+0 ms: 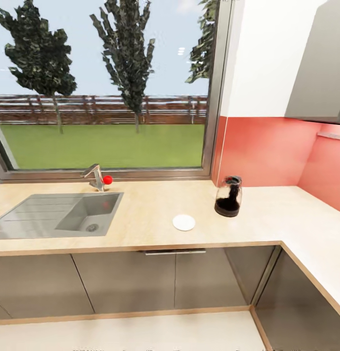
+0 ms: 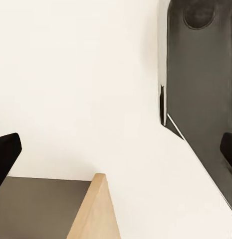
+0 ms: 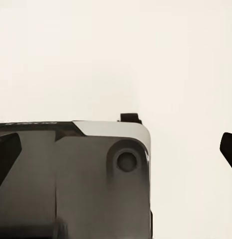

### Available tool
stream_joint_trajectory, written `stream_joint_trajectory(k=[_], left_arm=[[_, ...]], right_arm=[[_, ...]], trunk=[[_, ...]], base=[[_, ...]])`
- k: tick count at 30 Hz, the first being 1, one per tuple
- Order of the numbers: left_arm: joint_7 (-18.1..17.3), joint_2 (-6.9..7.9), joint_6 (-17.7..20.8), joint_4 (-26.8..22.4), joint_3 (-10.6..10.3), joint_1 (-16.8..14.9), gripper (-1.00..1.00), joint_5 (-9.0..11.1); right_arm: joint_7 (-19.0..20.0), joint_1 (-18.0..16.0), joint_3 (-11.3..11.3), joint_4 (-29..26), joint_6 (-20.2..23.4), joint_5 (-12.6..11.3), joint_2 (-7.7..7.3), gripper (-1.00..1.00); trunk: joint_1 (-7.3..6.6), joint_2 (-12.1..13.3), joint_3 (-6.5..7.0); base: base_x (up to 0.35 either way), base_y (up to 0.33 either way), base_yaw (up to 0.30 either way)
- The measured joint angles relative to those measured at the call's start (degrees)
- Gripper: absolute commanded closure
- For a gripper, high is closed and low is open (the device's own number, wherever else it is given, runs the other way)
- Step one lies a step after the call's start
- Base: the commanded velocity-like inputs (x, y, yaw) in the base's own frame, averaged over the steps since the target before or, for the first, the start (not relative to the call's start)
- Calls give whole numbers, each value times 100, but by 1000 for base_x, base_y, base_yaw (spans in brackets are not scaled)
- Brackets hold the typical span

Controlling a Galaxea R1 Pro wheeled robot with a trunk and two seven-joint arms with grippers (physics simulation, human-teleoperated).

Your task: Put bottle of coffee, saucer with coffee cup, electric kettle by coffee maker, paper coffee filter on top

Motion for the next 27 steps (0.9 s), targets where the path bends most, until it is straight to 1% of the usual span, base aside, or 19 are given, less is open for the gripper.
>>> stream_joint_trajectory(k=[2,4,5,6,7,10,13,14,15,16,18,19,20,21,22,23,24,25,27], left_arm=[[-46,7,4,-217,-3,-9,-100,2],[-139,6,10,-796,-5,-40,-100,1],[-423,6,47,-1144,-3,-108,-100,-14],[-558,5,56,-1960,-14,-167,-100,-31],[-693,7,63,-2241,-11,-209,-100,-45],[-1101,5,64,-2739,-29,-451,-100,-83],[-1642,-7,55,-3013,-28,-749,-100,-97],[-1983,-12,61,-3135,-31,-893,-100,-98],[-2414,-14,74,-3291,-35,-1050,-100,-109],[-3216,-39,168,-3554,-46,-1292,-100,-256],[-3573,-64,305,-3703,-51,-1415,-100,-358],[-3796,-78,442,-3789,-53,-1464,-100,-418],[-4156,-97,684,-3958,-55,-1522,-100,-476],[-5404,-256,1894,-4395,-249,-1802,-100,-568],[-5644,-366,2220,-5141,-291,-2123,-100,-542],[-5765,-441,2411,-5177,-312,-2189,-100,-552],[-5912,-561,2701,-5262,-325,-2376,-100,-545],[-5951,-605,2804,-5283,-330,-2466,-100,-554],[-6042,-759,3180,-5336,-340,-2764,-100,-540]], right_arm=[[-1,0,2,3,0,2,-1,-100],[-4,0,8,6,0,3,-2,-100],[-5,0,12,13,-2,6,-2,-100],[-6,0,12,14,-3,8,-2,-100],[-6,0,12,15,-5,9,-2,-100],[-6,0,12,17,-2,11,-2,-100],[-6,0,8,19,0,11,-2,-100],[-6,0,6,18,0,7,-2,-100],[-10,0,5,17,0,8,-2,-100],[-13,0,0,16,0,7,-2,-100],[-13,0,-3,16,0,5,-2,-100],[-13,0,-3,16,0,4,-2,-100],[-14,0,0,16,0,4,-2,-100],[-14,0,11,18,0,3,-2,-100],[-14,0,12,21,0,3,-2,-100],[-11,0,12,21,0,3,-2,-100],[-5,0,9,14,0,3,-2,-100],[-3,0,8,11,0,3,0,-100],[4,0,6,-6,0,0,4,-100]], trunk=[[-1,0,3],[-1,-1,4],[-2,0,3],[-2,-1,5],[-2,-1,5],[-2,0,5],[-2,0,5],[-2,0,6],[-2,0,6],[-2,0,5],[-2,0,5],[-2,0,5],[-2,0,5],[-2,1,2],[-2,-1,6],[-2,-1,5],[-2,0,6],[-2,0,5],[-2,0,5]], base=[[-98,0,0],[-26,0,0],[-6,0,0],[-4,0,0],[-2,0,0],[0,0,0],[0,0,0],[0,0,0],[0,0,0],[0,0,0],[0,0,0],[0,0,0],[0,0,0],[0,0,0],[0,0,0],[0,0,0],[0,0,0],[0,0,0],[0,0,0]])
